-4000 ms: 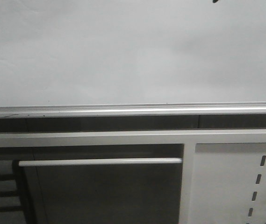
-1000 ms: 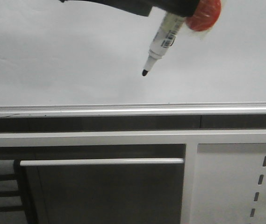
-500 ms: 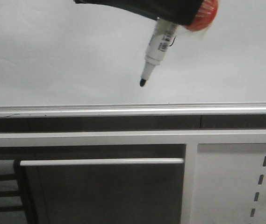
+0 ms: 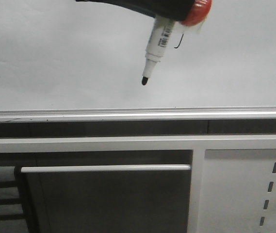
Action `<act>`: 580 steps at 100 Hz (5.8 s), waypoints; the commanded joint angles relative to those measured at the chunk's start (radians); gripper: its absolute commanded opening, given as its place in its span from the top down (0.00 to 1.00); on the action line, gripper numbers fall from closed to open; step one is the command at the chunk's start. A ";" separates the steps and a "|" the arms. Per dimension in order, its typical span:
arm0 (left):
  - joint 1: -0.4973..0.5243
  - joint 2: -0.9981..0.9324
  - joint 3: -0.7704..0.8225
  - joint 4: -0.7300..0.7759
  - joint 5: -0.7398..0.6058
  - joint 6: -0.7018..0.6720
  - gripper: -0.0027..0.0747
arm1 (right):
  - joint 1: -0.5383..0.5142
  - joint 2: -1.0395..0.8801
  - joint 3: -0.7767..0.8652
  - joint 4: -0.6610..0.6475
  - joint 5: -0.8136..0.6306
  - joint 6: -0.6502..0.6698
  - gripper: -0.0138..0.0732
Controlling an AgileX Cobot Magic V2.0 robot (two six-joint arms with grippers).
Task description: Write number 1 on whiteboard
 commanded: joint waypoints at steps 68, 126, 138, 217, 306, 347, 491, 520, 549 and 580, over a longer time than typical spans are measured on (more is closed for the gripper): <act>0.006 -0.035 0.104 -0.107 -0.893 -0.175 0.99 | -0.003 -0.050 -0.032 -0.156 -0.233 0.144 0.46; 0.082 0.090 0.036 0.012 -0.892 -0.296 0.99 | -0.003 -0.050 -0.032 -0.156 -0.229 0.144 0.46; 0.102 0.111 0.022 0.025 -0.874 -0.296 0.99 | -0.003 -0.050 -0.032 -0.156 -0.229 0.144 0.46; 0.106 0.099 0.022 0.010 -0.849 -0.296 0.33 | -0.003 -0.050 -0.032 -0.160 -0.228 0.144 0.46; 0.106 -0.638 0.312 -0.192 -0.525 0.020 0.99 | -0.237 -0.295 0.093 -0.352 -0.230 0.424 0.91; 0.106 -0.961 0.602 -0.215 -0.408 0.022 0.99 | -0.239 -0.877 0.491 -0.355 -0.326 0.386 0.92; 0.119 -1.067 0.663 -0.056 -0.499 -0.081 0.99 | -0.239 -0.861 0.537 -0.326 -0.302 0.389 0.92; 0.514 -1.050 0.723 0.715 -0.449 -0.872 0.99 | -0.239 -0.861 0.537 -0.326 -0.302 0.389 0.92; 0.765 -1.222 0.828 0.879 -0.343 -1.051 0.99 | -0.239 -0.861 0.537 -0.326 -0.302 0.389 0.92; 0.813 -1.270 0.916 0.881 -0.314 -1.090 0.99 | -0.239 -0.861 0.537 -0.326 -0.303 0.389 0.92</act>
